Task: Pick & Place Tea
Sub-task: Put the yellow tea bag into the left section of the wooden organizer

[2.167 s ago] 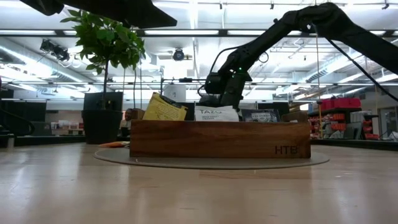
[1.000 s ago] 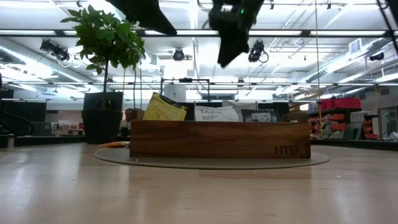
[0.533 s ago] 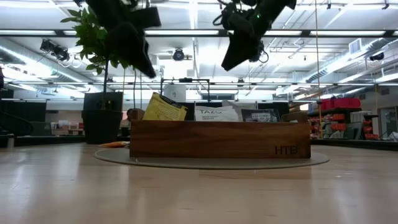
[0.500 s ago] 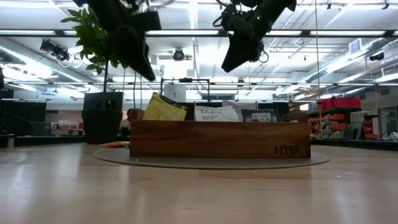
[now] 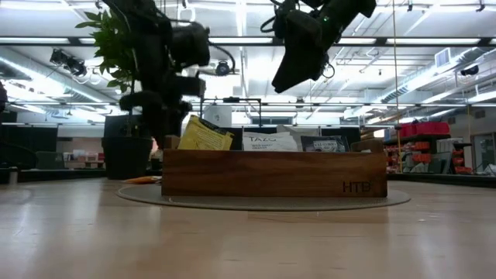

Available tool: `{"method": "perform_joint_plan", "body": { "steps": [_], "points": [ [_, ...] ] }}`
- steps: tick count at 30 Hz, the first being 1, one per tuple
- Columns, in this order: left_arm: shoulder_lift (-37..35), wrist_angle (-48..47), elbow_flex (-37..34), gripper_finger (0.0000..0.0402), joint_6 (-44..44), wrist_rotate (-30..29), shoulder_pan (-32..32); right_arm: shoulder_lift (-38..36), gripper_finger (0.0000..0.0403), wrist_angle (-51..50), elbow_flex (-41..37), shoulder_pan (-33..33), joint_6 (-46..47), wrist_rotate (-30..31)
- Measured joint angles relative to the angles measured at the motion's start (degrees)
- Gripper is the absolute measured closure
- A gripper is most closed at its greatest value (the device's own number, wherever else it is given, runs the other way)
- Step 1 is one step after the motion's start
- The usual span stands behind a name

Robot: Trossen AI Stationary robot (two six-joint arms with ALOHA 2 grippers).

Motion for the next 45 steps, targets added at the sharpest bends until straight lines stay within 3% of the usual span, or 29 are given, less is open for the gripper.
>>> {"method": "perform_joint_plan", "body": {
  "steps": [6,14,23,28,34,45],
  "points": [
    [3.2,-0.6,0.0,0.0213,7.4,4.5,4.7,0.0,0.025,4.6,-4.5,1.8,2.5,1.5],
    [5.9,2.4,0.0,0.021,10.7,3.0,8.6,0.0,0.025,8.8,-7.3,3.1,4.9,1.7],
    [10.5,3.9,0.0,0.0158,11.8,2.2,8.6,0.0,0.025,9.7,-7.4,3.3,6.1,1.4],
    [12.2,4.0,0.3,0.0149,11.8,3.3,8.6,0.0,0.025,10.4,-7.4,3.3,6.1,1.2],
    [11.9,4.5,0.1,0.0186,11.5,3.6,8.5,0.0,0.025,10.6,-7.4,3.3,6.2,1.2],
    [11.9,4.6,0.1,0.0305,8.7,2.3,8.4,0.0,0.025,10.9,-7.4,3.3,6.2,1.2]
  ]
}}
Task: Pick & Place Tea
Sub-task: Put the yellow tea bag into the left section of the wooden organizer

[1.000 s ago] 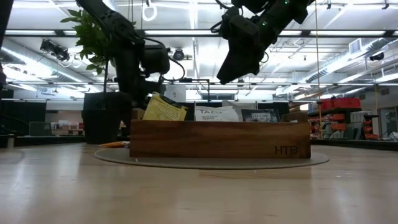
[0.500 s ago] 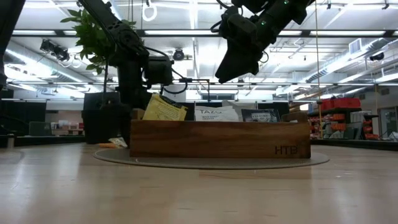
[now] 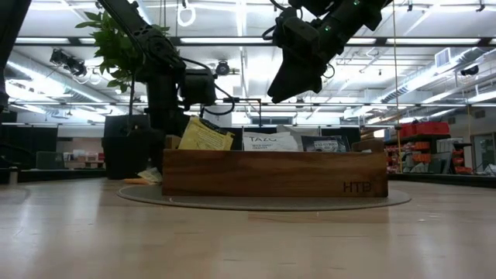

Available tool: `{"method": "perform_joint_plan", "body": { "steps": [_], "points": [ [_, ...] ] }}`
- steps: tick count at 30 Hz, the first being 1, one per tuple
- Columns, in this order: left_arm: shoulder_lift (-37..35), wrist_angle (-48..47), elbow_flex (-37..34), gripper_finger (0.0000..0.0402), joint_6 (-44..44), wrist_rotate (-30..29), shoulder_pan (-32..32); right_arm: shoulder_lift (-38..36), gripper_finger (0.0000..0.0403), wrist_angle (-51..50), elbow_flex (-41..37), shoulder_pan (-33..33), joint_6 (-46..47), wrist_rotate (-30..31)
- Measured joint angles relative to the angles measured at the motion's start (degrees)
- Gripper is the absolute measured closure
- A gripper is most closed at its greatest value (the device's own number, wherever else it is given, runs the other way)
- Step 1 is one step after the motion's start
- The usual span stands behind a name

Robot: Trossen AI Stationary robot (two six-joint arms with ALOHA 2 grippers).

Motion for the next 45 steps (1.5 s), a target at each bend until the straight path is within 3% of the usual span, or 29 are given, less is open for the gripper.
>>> {"method": "perform_joint_plan", "body": {
  "steps": [10,17,23,32,38,45],
  "points": [
    [-1.1,-3.1,-0.1,0.0393,0.1,-1.7,-0.1,0.0,0.025,0.1,0.0,0.0,0.0,0.0],
    [-6.3,-3.9,-0.2,0.0394,0.0,-6.7,-1.3,0.0,0.025,0.9,0.0,0.0,0.0,0.0],
    [-11.9,-4.2,-0.2,0.0397,-2.2,-7.0,-3.4,0.0,0.025,0.9,0.0,0.0,-0.7,0.0],
    [-22.0,-2.9,-0.1,0.0398,-9.0,-6.5,-7.5,0.0,0.025,3.1,0.0,0.0,-9.0,-0.9],
    [-27.5,0.6,-0.1,0.0398,-14.0,3.2,-8.0,0.0,0.025,5.1,0.0,0.4,-17.3,-1.0],
    [-29.0,5.5,0.0,0.0398,-20.7,16.4,-7.8,0.0,0.025,9.5,0.0,3.7,-36.3,1.5]
  ]
}}
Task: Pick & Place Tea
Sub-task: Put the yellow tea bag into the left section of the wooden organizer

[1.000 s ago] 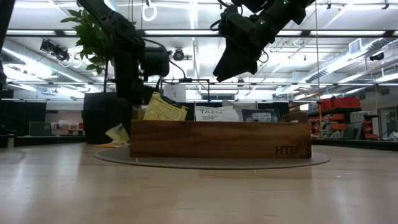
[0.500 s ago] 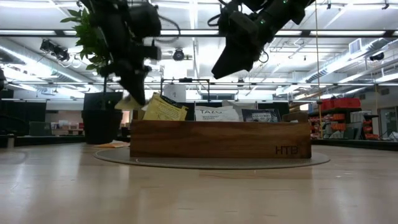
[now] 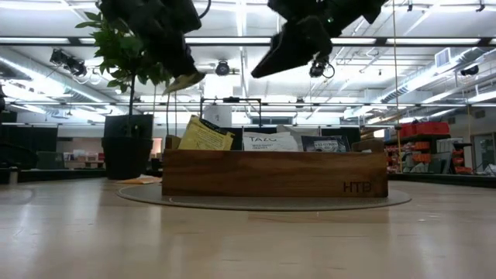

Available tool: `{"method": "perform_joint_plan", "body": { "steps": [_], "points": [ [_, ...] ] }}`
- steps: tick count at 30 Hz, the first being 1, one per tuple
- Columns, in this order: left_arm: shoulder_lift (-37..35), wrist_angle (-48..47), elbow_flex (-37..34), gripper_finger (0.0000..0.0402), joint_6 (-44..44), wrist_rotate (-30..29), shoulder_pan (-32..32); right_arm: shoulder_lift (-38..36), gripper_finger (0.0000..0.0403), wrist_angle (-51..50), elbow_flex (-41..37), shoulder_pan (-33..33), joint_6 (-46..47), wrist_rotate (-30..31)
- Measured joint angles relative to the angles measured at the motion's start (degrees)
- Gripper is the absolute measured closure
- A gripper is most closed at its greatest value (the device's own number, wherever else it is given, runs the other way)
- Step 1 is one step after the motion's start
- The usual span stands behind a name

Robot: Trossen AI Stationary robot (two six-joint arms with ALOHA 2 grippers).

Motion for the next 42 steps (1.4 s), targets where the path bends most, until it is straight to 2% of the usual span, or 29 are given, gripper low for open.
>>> {"method": "perform_joint_plan", "body": {
  "steps": [4,11,14,23,30,34,38,42],
  "points": [
    [0.0,1.5,0.0,0.0398,-1.8,4.0,0.0,0.0,0.025,5.0,0.0,2.3,-14.0,3.7],
    [0.0,6.6,0.0,0.0399,-5.5,10.8,0.0,0.0,0.025,12.9,0.0,5.2,-39.9,3.0],
    [0.0,8.4,0.0,0.0399,-6.6,12.4,0.0,0.0,0.025,16.1,0.0,5.4,-46.4,3.1],
    [0.1,17.4,0.0,0.0399,-11.6,12.5,0.0,0.0,0.025,19.6,0.0,5.4,-50.5,1.3],
    [0.5,17.5,0.0,0.0399,-12.1,12.5,0.9,0.0,0.025,19.6,1.7,5.4,-51.7,-0.9],
    [0.6,19.5,0.0,0.0399,-12.3,12.5,0.9,0.3,0.025,17.0,3.4,5.3,-49.3,-3.1],
    [0.6,19.8,0.0,0.0399,-12.3,13.3,0.9,0.6,0.025,11.0,4.4,5.3,-48.7,-3.0],
    [0.6,19.9,0.0,0.0399,-12.3,13.3,0.9,0.6,0.025,12.4,4.5,5.2,-50.1,-2.5]
  ]
}}
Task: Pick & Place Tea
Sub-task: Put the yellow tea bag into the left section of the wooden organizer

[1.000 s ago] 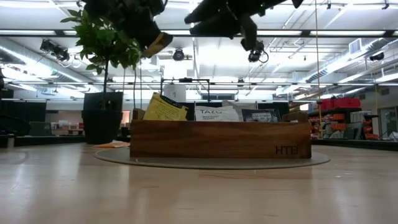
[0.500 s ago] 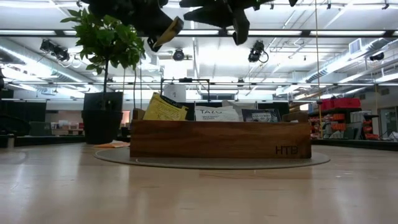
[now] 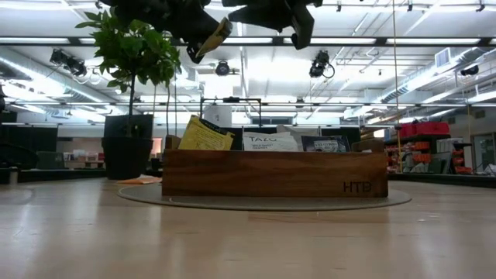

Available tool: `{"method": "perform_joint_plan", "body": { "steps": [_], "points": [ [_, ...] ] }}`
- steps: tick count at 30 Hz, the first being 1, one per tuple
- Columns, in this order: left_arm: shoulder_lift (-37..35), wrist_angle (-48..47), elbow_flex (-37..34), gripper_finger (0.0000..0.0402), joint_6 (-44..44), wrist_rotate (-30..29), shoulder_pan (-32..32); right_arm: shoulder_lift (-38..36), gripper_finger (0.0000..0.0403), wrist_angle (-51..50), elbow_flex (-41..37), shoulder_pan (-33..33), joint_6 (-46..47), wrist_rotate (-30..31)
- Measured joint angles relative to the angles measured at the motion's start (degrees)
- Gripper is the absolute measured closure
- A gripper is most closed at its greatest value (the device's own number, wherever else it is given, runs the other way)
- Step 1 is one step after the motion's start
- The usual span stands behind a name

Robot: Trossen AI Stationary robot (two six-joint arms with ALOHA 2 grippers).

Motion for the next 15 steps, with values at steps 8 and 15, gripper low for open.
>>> {"method": "perform_joint_plan", "body": {
  "steps": [8,15],
  "points": [
    [0.0,0.1,0.0,0.0399,-1.5,3.1,-0.1,0.0,0.025,0.3,0.0,-0.6,-0.4,-0.4],
    [0.0,1.7,0.0,0.0399,-1.8,3.1,-0.1,0.6,0.025,1.8,0.0,-0.7,0.5,-1.5]
  ]
}}
